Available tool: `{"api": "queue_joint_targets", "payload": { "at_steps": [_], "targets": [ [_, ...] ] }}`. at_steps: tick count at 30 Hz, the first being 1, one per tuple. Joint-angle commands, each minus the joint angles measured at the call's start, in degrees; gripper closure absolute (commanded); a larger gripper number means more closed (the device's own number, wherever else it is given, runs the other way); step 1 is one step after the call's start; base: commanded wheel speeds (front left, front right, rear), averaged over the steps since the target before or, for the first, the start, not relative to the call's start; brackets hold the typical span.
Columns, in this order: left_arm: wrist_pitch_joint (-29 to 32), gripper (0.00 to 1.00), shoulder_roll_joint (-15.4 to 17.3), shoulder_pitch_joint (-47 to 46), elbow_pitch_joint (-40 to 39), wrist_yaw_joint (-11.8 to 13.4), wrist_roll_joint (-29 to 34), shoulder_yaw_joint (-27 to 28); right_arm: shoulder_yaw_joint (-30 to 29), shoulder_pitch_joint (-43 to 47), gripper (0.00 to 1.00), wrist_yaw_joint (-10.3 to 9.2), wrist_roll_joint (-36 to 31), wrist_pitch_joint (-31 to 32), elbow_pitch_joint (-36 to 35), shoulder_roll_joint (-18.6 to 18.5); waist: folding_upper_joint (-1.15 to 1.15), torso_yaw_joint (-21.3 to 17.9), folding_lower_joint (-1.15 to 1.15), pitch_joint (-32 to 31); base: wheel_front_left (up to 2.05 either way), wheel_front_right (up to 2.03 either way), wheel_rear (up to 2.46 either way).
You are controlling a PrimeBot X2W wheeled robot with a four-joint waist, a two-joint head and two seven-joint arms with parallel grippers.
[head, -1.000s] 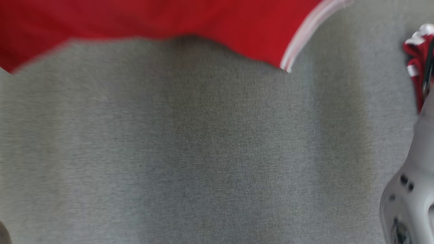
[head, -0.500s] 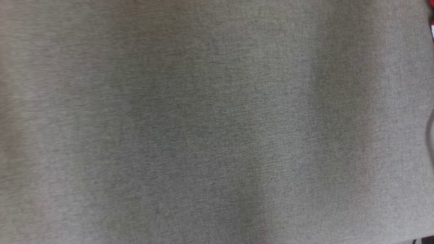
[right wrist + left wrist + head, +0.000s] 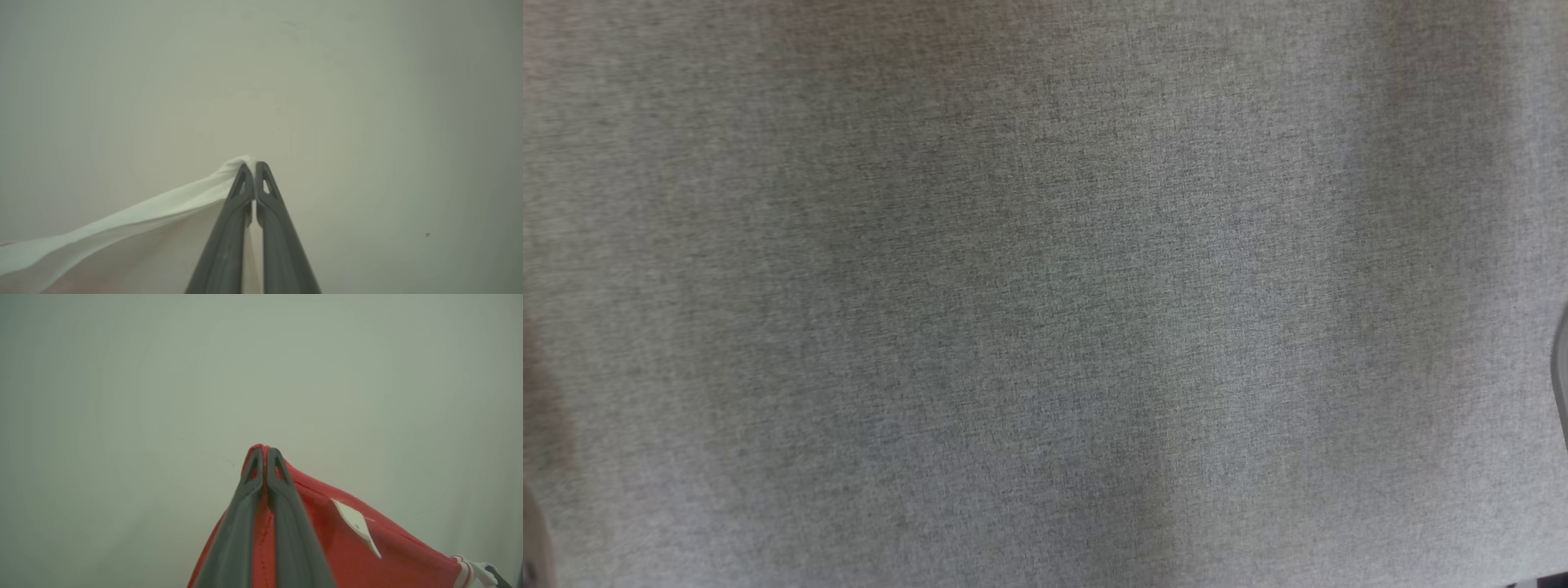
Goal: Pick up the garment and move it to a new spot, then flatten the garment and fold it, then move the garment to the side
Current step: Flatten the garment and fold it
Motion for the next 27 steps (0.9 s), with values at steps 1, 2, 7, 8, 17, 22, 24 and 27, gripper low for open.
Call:
{"api": "queue_joint_targets", "payload": {
  "at_steps": [1, 2, 7, 8, 17, 22, 24, 27],
  "targets": [
    [-0.16, 1.00, 0.28, 2.43, -0.64, 0.11, -0.61, -0.48, 1.00, 1.99, 1.00, -0.17, 1.18, 0.87, -0.99, -1.34, -0.01, 0.56, 0.00, -0.70, 0.00, 0.00, 0.00],
    [-0.16, 1.00, 0.47, 4.98, -1.21, 0.11, -1.42, -0.90, 2.90, 4.50, 1.00, -0.17, 1.72, 2.52, -2.40, -2.69, -0.01, 0.92, 0.00, -1.18, 0.00, 0.00, 0.00],
    [-0.16, 1.00, -0.07, 18.53, -4.43, 0.10, -4.02, -0.12, 5.92, 18.94, 1.00, -0.17, 9.11, 13.21, -14.00, -8.32, -0.01, 2.47, 0.00, -5.35, 0.00, 0.00, 0.00],
    [-0.16, 1.00, -0.31, 21.38, -4.87, 0.10, -4.17, 0.23, 6.07, 22.64, 1.00, -0.17, 10.30, 16.32, -16.35, -9.31, -0.01, 2.74, 0.00, -6.51, 0.00, 0.00, 0.00],
    [-0.17, 1.00, -2.72, 46.38, -3.91, 0.11, -4.40, -0.01, 1.17, 58.70, 1.00, -0.17, 11.10, 49.06, -34.98, -13.70, -0.01, 4.71, 0.00, -19.47, 0.00, 0.00, 0.00],
    [-0.17, 1.00, -5.87, 57.31, -2.38, 0.14, -2.22, -0.73, -0.20, 73.56, 1.00, -0.17, 9.67, 59.38, -41.66, -11.58, -0.01, 5.39, 0.00, -25.23, 0.00, 0.00, 0.00],
    [-0.17, 1.00, -7.25, 60.61, -1.90, 0.12, -0.81, -1.49, -0.06, 77.85, 1.00, -0.17, 9.84, 62.15, -43.44, -10.84, -0.01, 5.80, 0.00, -27.17, 0.00, 0.00, 0.00],
    [-0.17, 1.00, -9.39, 64.38, -0.82, 0.12, 1.52, -1.99, 0.66, 84.02, 1.00, -0.17, 9.87, 65.95, -45.44, -10.29, -0.01, 6.62, 0.00, -29.63, 0.00, 0.00, 0.00]
  ]
}}
